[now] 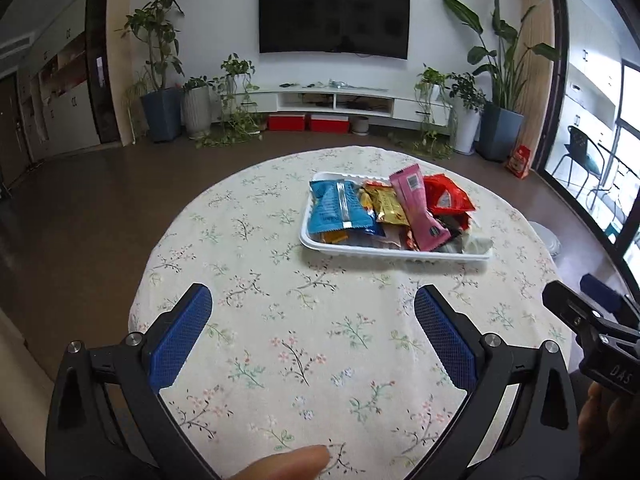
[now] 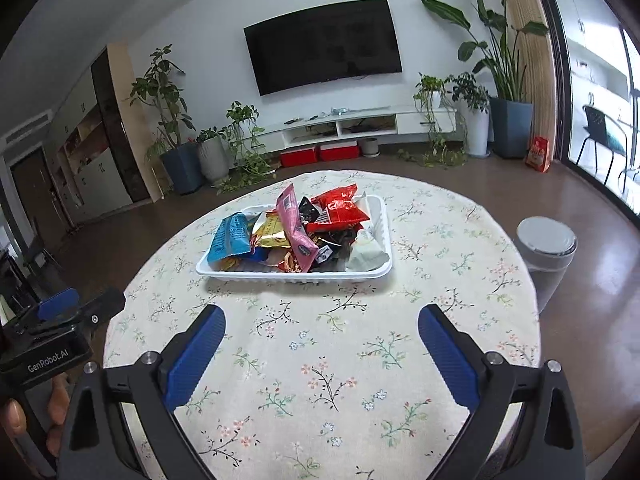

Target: Organize snacks

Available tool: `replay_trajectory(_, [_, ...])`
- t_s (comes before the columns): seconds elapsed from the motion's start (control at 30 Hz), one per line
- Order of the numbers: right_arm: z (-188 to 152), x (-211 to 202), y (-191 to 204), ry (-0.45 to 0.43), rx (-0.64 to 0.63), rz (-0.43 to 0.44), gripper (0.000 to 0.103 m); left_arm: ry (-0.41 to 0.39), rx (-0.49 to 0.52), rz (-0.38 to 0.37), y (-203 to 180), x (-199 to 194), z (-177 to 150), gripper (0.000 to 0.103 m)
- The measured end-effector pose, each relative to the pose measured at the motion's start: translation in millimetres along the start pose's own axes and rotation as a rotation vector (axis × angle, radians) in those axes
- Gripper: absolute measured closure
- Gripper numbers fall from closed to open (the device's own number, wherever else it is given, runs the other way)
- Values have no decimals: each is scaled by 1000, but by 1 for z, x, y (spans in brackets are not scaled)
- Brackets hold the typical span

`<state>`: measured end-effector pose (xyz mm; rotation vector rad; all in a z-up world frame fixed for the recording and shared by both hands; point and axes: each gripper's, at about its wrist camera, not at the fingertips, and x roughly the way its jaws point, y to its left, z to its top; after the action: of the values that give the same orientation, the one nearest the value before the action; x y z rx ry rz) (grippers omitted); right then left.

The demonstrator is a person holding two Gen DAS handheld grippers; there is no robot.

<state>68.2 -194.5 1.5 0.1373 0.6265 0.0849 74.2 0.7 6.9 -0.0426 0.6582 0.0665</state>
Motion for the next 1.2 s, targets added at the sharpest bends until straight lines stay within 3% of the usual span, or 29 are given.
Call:
replay_trajectory(0.27, [4, -14, 9, 15, -21, -92, 4, 36, 17, 5, -7, -1, -3, 0])
replay_trajectory(0.63, [0, -16, 17, 33, -30, -96, 3, 114, 28, 5, -6, 14, -16, 0])
replay_trajectory(1.2, [-2, -16, 18, 63, -25, -106, 3, 113, 51, -13, -13, 17, -23, 0])
